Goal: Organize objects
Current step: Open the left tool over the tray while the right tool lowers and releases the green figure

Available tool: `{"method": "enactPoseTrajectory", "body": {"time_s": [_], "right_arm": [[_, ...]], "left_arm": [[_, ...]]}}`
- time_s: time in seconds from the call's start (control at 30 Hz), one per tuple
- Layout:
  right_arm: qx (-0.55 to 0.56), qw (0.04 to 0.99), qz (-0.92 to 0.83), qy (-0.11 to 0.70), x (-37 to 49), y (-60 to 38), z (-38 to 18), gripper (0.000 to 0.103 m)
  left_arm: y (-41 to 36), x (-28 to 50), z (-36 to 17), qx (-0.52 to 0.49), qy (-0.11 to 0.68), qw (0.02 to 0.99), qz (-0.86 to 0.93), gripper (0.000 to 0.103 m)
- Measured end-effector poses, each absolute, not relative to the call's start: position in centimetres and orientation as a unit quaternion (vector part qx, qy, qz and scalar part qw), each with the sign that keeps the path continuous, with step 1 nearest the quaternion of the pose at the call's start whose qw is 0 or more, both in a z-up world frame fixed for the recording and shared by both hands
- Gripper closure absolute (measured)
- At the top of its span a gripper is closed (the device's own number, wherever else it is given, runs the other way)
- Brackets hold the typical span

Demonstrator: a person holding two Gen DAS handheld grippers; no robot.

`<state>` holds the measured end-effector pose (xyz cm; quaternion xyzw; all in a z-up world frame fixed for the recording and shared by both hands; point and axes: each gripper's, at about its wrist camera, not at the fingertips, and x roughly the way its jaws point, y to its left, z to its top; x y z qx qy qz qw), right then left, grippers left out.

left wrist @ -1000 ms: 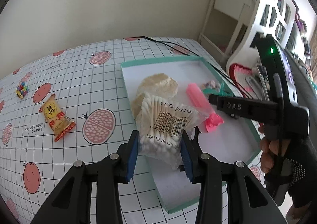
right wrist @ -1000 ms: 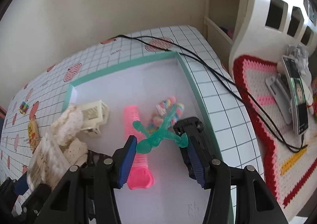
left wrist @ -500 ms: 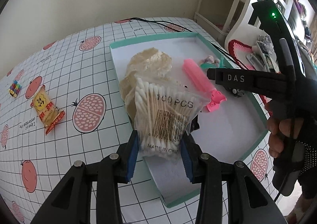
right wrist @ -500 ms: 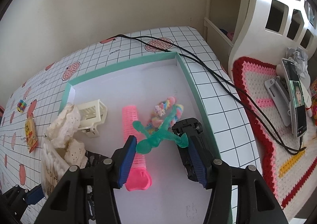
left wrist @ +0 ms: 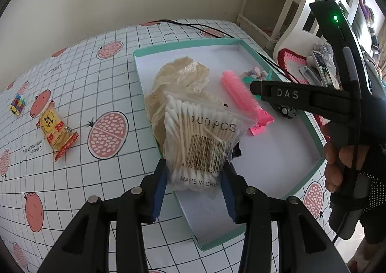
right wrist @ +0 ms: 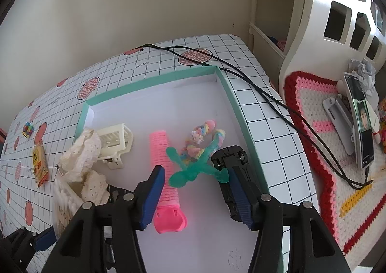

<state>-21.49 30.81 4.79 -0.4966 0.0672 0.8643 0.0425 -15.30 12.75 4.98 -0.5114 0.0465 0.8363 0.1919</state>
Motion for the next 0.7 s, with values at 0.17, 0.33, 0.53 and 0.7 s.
{"method": "enactPoseTrajectory", "body": {"time_s": [0.17,0.33,0.53,0.7], "right_arm": [[-0.494,0.042,0.866,0.069,-21.5,30.9,4.9,0.043],[-0.492,0.042,0.867,0.069,-21.4,30.8,5.0,0.043],[-0.487,0.040,0.870,0.068,-21.4,30.8,5.3,0.043],[-0.486,0.041,0.870,0.067,-21.4,30.7,5.3,0.043]], "left_arm": [[12.5,-15.4,5.7,-0.506,0.030,0.203,0.838,0.056],[12.3,-15.4,6.1,-0.500,0.024,0.205,0.841,0.051],[10.9,-15.8,7.9,-0.462,-0.016,0.193,0.865,0.051],[9.5,-16.1,8.8,-0.435,-0.039,0.168,0.884,0.051]]}}
